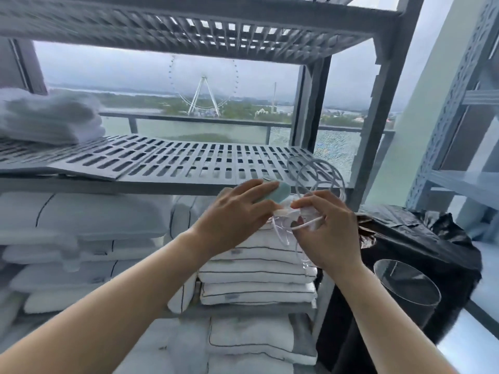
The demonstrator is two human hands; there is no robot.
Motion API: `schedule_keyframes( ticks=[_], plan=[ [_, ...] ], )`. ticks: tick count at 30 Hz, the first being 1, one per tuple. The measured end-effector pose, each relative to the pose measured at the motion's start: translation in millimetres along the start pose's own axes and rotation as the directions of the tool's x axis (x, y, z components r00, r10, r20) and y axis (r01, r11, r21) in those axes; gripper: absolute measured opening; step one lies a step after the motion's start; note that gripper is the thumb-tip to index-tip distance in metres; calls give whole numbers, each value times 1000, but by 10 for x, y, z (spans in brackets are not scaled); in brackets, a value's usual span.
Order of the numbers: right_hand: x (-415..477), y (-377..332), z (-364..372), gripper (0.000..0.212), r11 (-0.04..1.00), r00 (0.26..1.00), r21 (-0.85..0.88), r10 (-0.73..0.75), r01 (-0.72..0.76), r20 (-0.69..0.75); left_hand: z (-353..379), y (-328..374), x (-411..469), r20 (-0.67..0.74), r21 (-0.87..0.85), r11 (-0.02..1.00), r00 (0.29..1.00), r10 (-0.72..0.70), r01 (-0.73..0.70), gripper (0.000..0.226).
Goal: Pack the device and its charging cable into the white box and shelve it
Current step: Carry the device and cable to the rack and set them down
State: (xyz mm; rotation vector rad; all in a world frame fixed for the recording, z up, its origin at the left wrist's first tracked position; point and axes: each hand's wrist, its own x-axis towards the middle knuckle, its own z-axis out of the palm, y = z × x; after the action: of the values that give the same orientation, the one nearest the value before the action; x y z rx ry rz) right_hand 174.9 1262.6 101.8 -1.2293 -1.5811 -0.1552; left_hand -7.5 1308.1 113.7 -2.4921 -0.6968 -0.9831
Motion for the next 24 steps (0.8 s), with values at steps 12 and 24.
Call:
schedule_keyframes(
  ticks=[12,24],
  plan=[
    [984,-427,1474,31,977,975,42,-204,208,-92,-245,-1732,-169,-83,70,997,997,-8,14,25],
    [1744,-654,3132,20,966,958,-2,-255,257,133,-294,-3301,-541,104,123,977,976,-189,176,20]
  ],
)
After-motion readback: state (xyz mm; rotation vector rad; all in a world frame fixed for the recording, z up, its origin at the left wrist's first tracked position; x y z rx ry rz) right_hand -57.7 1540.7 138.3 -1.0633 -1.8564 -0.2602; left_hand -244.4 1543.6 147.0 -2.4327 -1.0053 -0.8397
